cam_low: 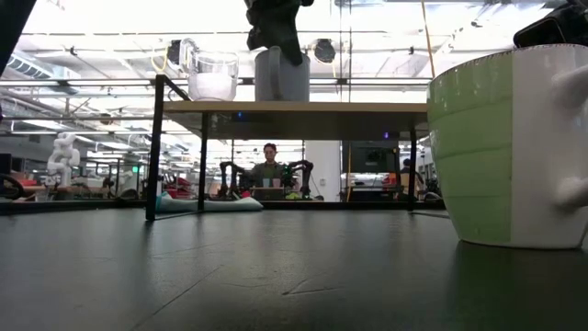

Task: Stack small to large cups/mugs on shelf
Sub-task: Put the gray mug on the shelf, then put the green mug on the shelf

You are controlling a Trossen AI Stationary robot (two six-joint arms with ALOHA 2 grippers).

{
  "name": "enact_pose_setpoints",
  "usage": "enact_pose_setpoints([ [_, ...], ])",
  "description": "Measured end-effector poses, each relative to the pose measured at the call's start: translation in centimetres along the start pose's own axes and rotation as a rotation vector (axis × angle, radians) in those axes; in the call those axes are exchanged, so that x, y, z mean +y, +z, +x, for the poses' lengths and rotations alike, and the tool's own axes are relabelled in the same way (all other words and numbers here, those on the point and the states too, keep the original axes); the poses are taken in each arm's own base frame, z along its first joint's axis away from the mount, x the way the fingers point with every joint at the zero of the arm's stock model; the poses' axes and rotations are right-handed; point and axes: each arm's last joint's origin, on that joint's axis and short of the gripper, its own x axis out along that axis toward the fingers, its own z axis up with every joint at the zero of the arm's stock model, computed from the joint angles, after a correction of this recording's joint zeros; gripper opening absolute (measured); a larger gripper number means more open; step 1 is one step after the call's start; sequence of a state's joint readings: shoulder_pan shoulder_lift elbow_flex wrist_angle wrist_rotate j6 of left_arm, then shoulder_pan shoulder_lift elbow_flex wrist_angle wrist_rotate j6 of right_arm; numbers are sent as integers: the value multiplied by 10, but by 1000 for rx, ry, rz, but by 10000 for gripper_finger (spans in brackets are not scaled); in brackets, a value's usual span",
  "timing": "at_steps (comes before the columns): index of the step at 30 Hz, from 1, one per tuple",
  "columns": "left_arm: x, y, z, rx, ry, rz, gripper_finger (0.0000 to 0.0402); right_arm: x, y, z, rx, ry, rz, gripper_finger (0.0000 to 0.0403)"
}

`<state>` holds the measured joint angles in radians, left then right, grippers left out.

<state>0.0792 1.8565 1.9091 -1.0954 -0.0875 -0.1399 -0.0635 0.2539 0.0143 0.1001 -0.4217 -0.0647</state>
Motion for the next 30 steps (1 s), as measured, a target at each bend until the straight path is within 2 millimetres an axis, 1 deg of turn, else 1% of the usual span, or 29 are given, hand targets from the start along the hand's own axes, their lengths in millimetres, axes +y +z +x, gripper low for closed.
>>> enact_pose_setpoints([
  [11, 0, 0, 0, -2, 10, 6, 132, 0, 0, 0, 0, 0, 0, 0],
  [15, 0, 0, 0, -2, 10, 7, 145, 0, 0, 0, 0, 0, 0, 0],
  [19, 0, 0, -1, -4, 8, 14, 147, 0, 0, 0, 0, 0, 0, 0],
  [21, 0, 0, -6, -14, 7, 16, 148, 0, 0, 0, 0, 0, 0, 0],
  [27, 2, -2, -30, -74, 4, 11, 148, 0, 0, 0, 0, 0, 0, 0],
  [30, 3, -5, -48, -112, 0, 10, 148, 0, 0, 0, 0, 0, 0, 0],
])
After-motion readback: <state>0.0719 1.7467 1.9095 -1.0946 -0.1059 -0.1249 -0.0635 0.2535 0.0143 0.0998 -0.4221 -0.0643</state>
